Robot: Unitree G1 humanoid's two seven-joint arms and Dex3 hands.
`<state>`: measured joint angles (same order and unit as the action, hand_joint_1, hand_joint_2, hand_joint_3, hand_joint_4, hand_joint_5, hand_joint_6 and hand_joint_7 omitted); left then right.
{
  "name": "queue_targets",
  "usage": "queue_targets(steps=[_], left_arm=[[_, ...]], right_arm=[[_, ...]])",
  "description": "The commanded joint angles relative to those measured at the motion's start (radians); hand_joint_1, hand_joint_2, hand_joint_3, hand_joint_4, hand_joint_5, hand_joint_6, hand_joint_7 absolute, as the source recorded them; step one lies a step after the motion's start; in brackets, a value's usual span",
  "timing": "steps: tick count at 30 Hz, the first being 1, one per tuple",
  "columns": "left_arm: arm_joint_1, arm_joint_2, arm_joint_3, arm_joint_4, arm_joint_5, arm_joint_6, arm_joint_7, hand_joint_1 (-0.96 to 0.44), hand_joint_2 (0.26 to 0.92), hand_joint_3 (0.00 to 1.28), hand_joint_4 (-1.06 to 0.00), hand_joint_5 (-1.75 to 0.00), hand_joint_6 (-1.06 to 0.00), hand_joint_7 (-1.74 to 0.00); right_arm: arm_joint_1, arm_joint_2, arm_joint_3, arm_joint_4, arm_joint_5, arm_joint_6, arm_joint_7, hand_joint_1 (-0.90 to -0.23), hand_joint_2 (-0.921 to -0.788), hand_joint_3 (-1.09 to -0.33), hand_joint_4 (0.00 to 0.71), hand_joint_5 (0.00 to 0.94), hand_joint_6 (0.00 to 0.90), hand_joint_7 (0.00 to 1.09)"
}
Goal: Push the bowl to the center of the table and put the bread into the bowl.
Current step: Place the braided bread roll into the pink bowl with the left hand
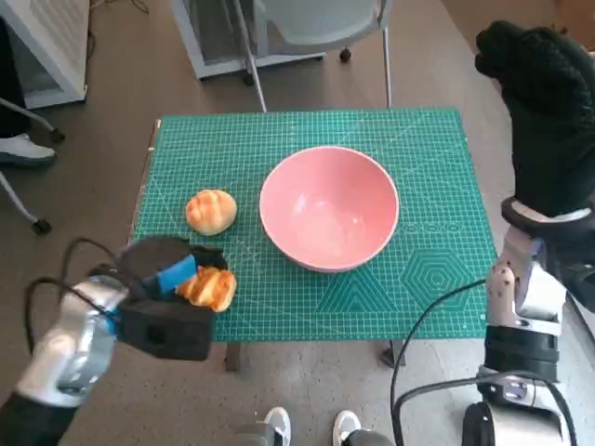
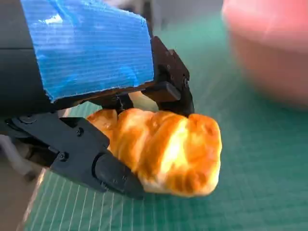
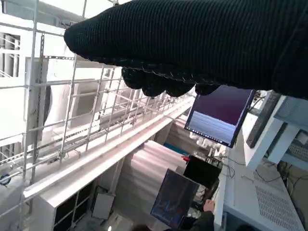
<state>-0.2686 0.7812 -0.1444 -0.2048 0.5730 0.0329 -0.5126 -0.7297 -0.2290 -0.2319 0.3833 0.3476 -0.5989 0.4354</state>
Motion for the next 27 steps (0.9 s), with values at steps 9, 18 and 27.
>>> queue_targets(steps=[9, 18, 27], left_arm=[[-0.129, -0.049, 0.162, -0.215, -0.147, -0.05, 0.056, 0.0, 0.892, 0.0, -0.84, -1.02, -0.75, -1.01], [-0.295, -0.159, 0.094, -0.155, -0.125, -0.088, 0.132, 0.0, 0.886, 0.0, -0.84, -0.98, -0.77, -1.03], [-0.415, -0.299, -0.044, 0.04, -0.08, -0.152, 0.197, 0.0, 0.893, 0.0, -0.82, -1.01, -0.76, -1.04]], right_arm=[[0.045, 0.007, 0.007, -0.007, -0.015, 0.021, -0.022, -0.521, -0.921, -0.48, 0.358, 0.003, 0.438, 0.01], [0.052, 0.01, 0.01, 0.001, -0.012, 0.035, -0.025, -0.527, -0.921, -0.441, 0.378, 0.01, 0.452, 0.01], [0.065, 0.007, 0.014, -0.009, -0.02, 0.028, -0.023, -0.525, -0.921, -0.447, 0.378, 0.006, 0.457, 0.01]])
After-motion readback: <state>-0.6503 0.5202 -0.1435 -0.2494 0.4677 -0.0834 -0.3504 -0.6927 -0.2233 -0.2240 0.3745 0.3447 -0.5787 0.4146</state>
